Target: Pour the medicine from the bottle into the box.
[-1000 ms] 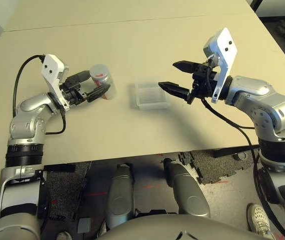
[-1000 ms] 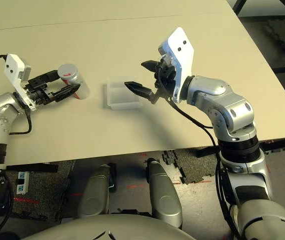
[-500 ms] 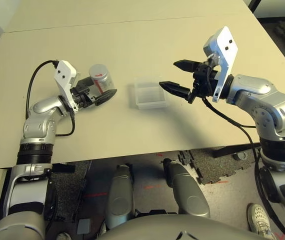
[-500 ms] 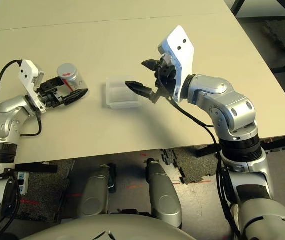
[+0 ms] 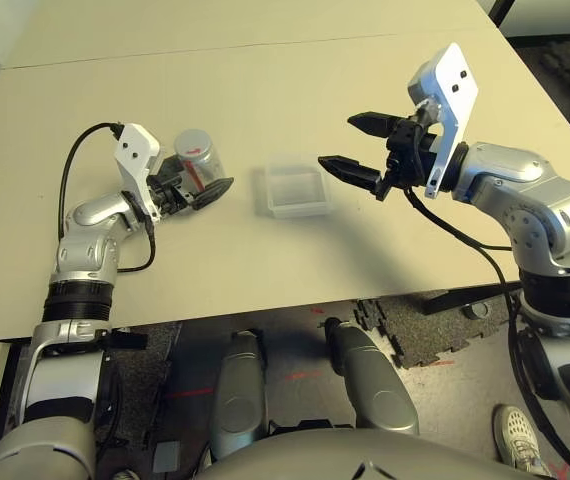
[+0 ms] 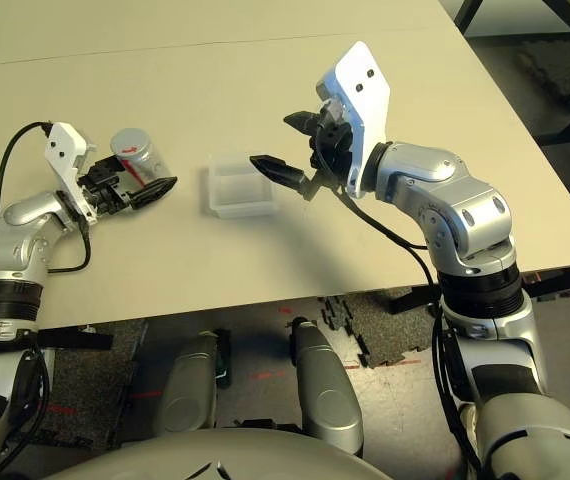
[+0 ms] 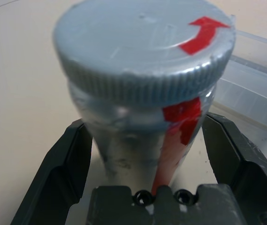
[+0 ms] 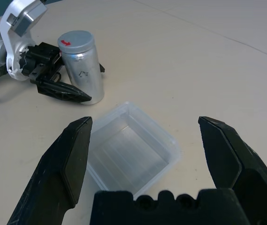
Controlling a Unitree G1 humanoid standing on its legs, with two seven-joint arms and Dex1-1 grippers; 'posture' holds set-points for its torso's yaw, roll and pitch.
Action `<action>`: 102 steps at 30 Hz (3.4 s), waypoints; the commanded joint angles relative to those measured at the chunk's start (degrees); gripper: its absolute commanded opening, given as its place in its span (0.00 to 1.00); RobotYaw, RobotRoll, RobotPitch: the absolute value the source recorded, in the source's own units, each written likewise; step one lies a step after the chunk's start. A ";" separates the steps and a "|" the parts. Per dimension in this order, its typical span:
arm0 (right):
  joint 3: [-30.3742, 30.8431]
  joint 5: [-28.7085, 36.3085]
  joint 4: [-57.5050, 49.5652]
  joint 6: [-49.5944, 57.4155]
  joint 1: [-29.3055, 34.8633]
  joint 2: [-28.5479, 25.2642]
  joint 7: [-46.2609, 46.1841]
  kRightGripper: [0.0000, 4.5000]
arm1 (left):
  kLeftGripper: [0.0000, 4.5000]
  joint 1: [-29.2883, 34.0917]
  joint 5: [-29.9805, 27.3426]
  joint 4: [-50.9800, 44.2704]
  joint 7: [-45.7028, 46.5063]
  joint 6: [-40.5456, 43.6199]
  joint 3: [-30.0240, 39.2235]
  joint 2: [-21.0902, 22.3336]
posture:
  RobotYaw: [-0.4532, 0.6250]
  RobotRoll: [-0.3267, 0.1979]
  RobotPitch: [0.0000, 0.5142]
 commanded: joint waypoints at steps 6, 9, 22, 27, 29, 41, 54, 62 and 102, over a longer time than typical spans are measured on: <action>-0.69 -0.33 -0.68 -0.44 -0.48 0.04 -0.43 1.00 | 0.62 -1.36 1.05 2.88 1.21 -2.48 0.38 -0.45 | 0.37 0.62 0.37; -0.58 -0.53 -0.60 -0.70 -1.34 0.41 -0.78 1.00 | 0.62 -2.52 0.91 1.80 1.32 -2.40 0.22 -0.41 | 0.38 0.62 0.37; 4.34 -3.75 5.60 3.43 -13.13 7.57 -5.58 1.00 | 0.62 -16.38 2.42 7.13 -1.88 -0.47 -4.68 -5.61 | 0.41 0.62 0.35; 7.06 -7.34 8.68 2.19 -15.36 9.10 -6.00 1.00 | 0.62 -18.59 3.70 9.75 -1.27 -1.45 -6.34 -9.42 | 0.41 0.62 0.35; 8.11 -8.81 9.49 1.41 -15.75 9.17 -5.76 1.00 | 0.62 -18.74 3.90 10.56 -1.17 -1.28 -6.64 -10.38 | 0.40 0.62 0.34; 9.57 -11.63 10.93 0.73 -15.53 11.00 -5.18 1.00 | 0.62 -19.44 5.43 7.37 -2.64 -0.90 -8.93 -12.00 | 0.40 0.62 0.33; 7.86 -12.57 12.02 -0.39 -16.86 13.25 -5.96 1.00 | 0.62 -18.82 4.58 -1.06 -3.48 5.43 -9.67 -10.04 | 0.41 0.62 0.32; 6.25 -13.22 13.09 -2.08 -17.94 14.25 -7.35 1.00 | 0.62 -16.42 4.56 -2.71 -3.75 7.99 -9.88 -9.65 | 0.41 0.62 0.33; 7.73 -12.51 10.81 2.05 -15.66 14.20 -4.17 0.57 | 0.62 -16.46 3.79 -5.19 -2.87 9.97 -9.58 -10.90 | 0.41 0.62 0.34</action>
